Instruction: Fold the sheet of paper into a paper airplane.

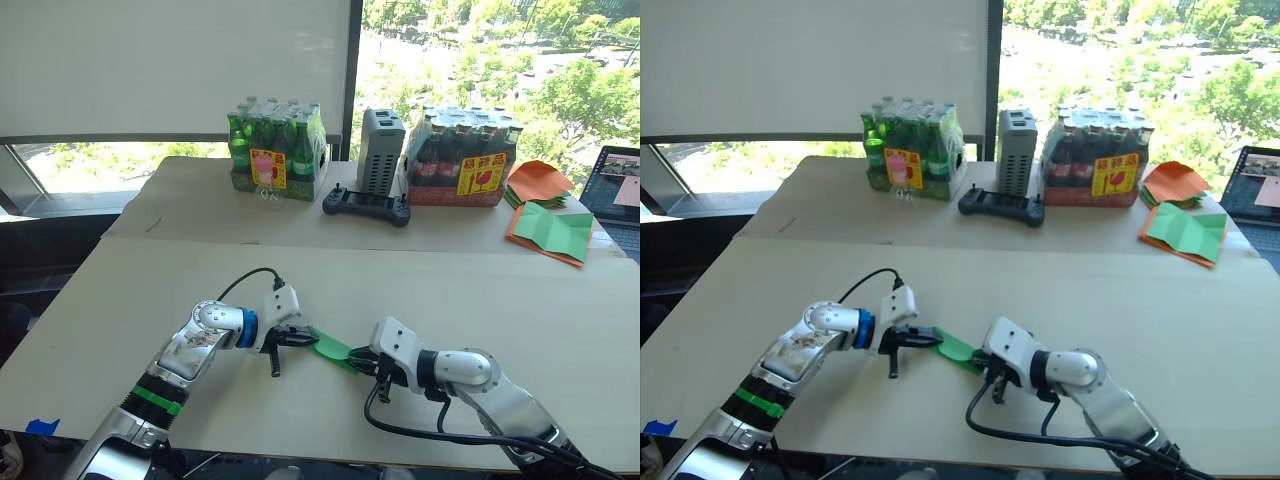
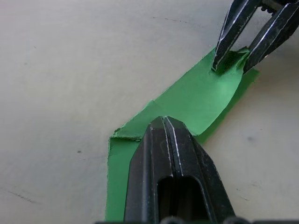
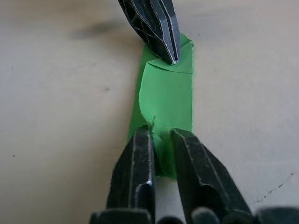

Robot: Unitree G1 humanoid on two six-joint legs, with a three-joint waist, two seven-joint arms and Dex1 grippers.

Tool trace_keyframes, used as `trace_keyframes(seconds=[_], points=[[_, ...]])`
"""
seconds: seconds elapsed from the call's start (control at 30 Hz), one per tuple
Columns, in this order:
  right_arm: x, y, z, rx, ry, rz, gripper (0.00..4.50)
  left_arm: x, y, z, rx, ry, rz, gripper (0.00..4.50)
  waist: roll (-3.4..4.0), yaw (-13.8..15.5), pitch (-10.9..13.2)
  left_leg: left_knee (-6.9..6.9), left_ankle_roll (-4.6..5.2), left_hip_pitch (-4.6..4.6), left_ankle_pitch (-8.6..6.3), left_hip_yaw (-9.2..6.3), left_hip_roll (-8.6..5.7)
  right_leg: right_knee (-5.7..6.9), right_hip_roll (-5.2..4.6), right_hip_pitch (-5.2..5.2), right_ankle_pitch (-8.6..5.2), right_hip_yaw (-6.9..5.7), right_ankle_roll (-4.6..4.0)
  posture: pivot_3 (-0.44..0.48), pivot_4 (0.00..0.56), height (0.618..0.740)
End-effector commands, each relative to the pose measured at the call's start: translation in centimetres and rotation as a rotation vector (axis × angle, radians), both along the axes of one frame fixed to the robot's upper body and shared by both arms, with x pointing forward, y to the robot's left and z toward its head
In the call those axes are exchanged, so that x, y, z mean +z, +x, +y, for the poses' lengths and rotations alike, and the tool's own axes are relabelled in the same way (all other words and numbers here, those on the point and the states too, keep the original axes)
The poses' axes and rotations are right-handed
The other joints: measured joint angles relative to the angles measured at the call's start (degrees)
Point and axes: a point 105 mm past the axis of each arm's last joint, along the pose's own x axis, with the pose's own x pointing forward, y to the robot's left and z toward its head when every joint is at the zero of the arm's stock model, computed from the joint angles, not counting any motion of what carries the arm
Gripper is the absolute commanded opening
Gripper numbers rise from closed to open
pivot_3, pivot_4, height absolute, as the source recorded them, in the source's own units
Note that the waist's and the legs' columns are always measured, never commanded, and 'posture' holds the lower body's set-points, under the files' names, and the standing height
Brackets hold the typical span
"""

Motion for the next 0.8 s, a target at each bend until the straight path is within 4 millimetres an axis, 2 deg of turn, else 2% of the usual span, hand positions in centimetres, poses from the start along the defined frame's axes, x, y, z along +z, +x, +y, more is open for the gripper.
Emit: trace_keyframes(seconds=[0.03, 0.2, 0.3, 0.43, 0.53, 0.8], points=[[2.4, -0.4, 0.9, 0.024, 0.105, -0.008, 2.30, -0.3, 0.1, 0.0, -0.001, 0.016, -0.005, 0.00, 0.00, 0.0, 0.0, 0.00, 0.00, 0.00, 0.00, 0.00, 0.00, 0.00, 0.00, 0.00, 0.00, 0.00, 0.00, 0.000, 0.150, 0.675], [5.4, 1.4, 0.9, -0.068, 0.308, 0.060, 2.30, -1.1, -0.1, 0.2, -0.004, 0.053, -0.007, 0.00, 0.00, -0.1, 0.0, 0.02, 0.00, 0.00, 0.00, 0.00, 0.01, 0.00, 0.00, 0.01, 0.00, 0.02, 0.00, 0.000, 0.150, 0.675], [4.5, 2.8, 0.5, -0.132, 0.234, 0.061, 2.30, -1.2, 0.0, 0.2, 0.004, 0.049, -0.006, 0.00, 0.00, 0.0, 0.0, 0.02, 0.00, 0.02, 0.00, -0.03, -0.01, 0.01, 0.00, 0.02, 0.00, -0.01, 0.00, 0.000, 0.150, 0.675], [3.4, 3.2, 1.4, -0.117, 0.177, 0.044, 1.15, -1.2, 0.2, 0.2, 0.013, 0.051, -0.015, 0.00, 0.00, -0.1, 0.0, 0.00, 0.00, 0.02, 0.00, -0.04, -0.01, 0.01, 0.00, 0.00, 0.00, -0.03, 0.00, 0.000, 0.150, 0.675], [2.8, 3.3, 2.4, -0.082, 0.135, 0.031, 0.11, -1.1, 0.1, 0.1, 0.012, 0.049, -0.014, 0.00, 0.00, -0.2, 0.0, 0.02, -0.01, 0.01, 0.00, -0.02, -0.01, 0.04, -0.02, 0.00, 0.00, -0.01, 0.00, 0.000, 0.150, 0.675], [1.7, 3.7, 2.9, -0.062, 0.063, 0.022, 0.05, -1.0, 0.0, 0.0, 0.018, 0.045, -0.019, 0.00, 0.00, -0.3, 0.0, 0.03, -0.01, 0.01, 0.01, -0.02, -0.02, 0.05, -0.01, -0.01, 0.00, -0.01, 0.00, 0.000, 0.150, 0.675]])
